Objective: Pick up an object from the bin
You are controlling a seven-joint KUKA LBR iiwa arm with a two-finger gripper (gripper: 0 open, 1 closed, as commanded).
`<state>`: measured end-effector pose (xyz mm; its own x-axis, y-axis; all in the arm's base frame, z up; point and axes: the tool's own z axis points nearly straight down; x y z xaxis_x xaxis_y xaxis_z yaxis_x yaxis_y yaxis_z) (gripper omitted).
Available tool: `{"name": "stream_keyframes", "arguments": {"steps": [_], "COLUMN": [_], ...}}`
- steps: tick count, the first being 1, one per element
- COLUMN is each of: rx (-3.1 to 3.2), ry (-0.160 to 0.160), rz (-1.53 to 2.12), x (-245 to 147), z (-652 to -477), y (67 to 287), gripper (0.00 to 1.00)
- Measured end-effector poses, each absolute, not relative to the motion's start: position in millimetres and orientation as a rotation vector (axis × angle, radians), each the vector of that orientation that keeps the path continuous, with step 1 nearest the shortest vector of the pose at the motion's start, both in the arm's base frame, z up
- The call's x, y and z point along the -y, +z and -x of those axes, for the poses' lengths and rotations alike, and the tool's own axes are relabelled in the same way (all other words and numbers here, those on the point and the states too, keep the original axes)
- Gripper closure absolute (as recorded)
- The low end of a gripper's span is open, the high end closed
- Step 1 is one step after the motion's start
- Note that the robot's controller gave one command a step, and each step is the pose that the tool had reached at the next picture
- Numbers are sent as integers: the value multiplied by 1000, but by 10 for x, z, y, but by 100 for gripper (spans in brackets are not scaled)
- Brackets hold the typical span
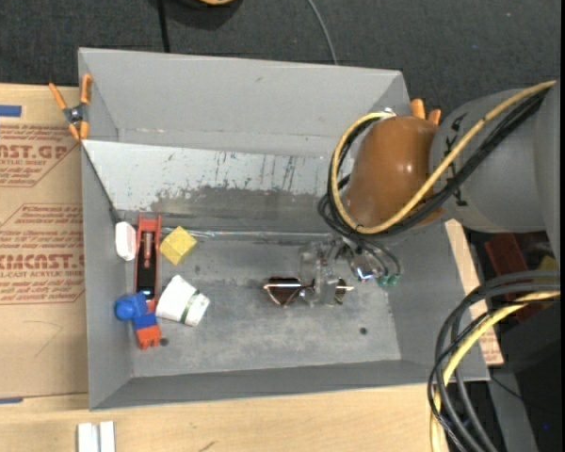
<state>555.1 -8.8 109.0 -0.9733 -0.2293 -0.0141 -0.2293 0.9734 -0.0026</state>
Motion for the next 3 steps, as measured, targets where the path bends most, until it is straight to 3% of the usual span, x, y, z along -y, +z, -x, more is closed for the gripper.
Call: {"name": "stream_keyframes", "arguments": {"steps": [1, 2, 3], "rx": [-3122, -3108, -3125], "ry": [2, 0, 3], "rz": [352, 338, 351], "x": [129, 71, 14], "z": [-5404, -5505, -5437], "y": [1193, 1022, 1178], "gripper": [100, 100, 100]}}
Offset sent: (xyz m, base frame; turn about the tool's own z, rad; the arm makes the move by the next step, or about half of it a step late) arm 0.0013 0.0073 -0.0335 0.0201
